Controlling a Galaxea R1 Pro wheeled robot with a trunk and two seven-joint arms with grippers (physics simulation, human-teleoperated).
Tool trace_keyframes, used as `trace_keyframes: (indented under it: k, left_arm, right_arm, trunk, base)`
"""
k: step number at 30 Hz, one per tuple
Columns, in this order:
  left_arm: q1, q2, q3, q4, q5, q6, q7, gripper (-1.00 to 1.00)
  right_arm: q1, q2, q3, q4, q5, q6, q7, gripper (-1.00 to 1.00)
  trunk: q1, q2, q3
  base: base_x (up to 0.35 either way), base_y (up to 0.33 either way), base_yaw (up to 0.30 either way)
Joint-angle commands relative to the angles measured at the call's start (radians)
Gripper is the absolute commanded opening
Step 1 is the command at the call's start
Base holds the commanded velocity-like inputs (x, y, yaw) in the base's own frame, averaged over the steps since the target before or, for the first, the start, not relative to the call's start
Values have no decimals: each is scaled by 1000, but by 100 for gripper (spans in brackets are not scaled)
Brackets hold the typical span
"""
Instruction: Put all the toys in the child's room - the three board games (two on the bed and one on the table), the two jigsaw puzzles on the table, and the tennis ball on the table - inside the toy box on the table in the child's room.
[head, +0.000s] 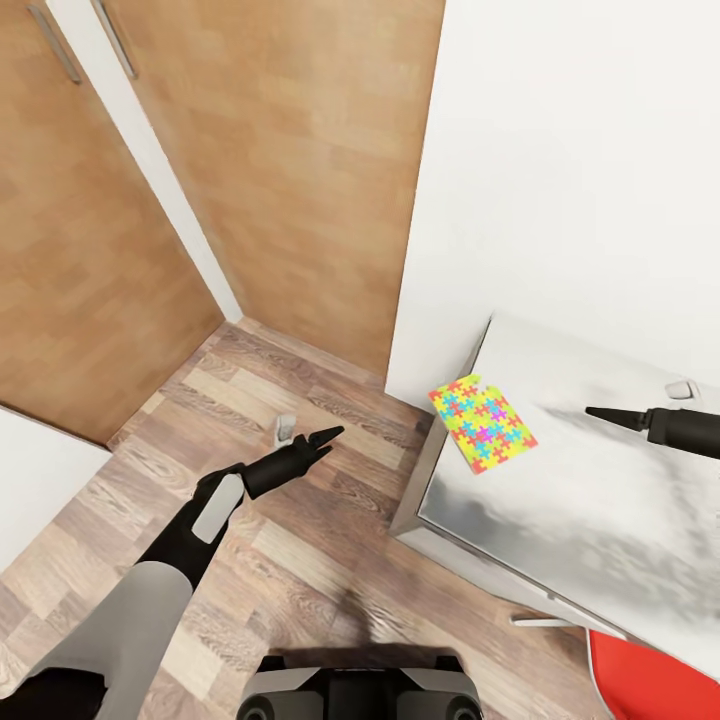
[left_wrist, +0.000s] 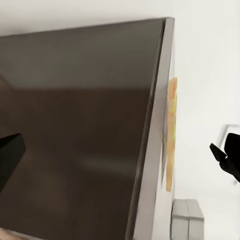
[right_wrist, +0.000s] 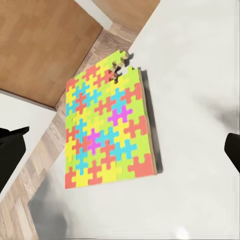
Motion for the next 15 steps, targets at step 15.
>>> trace_keyframes:
  k: [15]
  left_arm:
    - [-8,-6,4,12,-5,-9,4,100]
  right_arm:
    - [18,-3,1,-28,-7,7,2,100]
  trunk:
    - [1,-2,-1]
  base:
    - [0,0,-235]
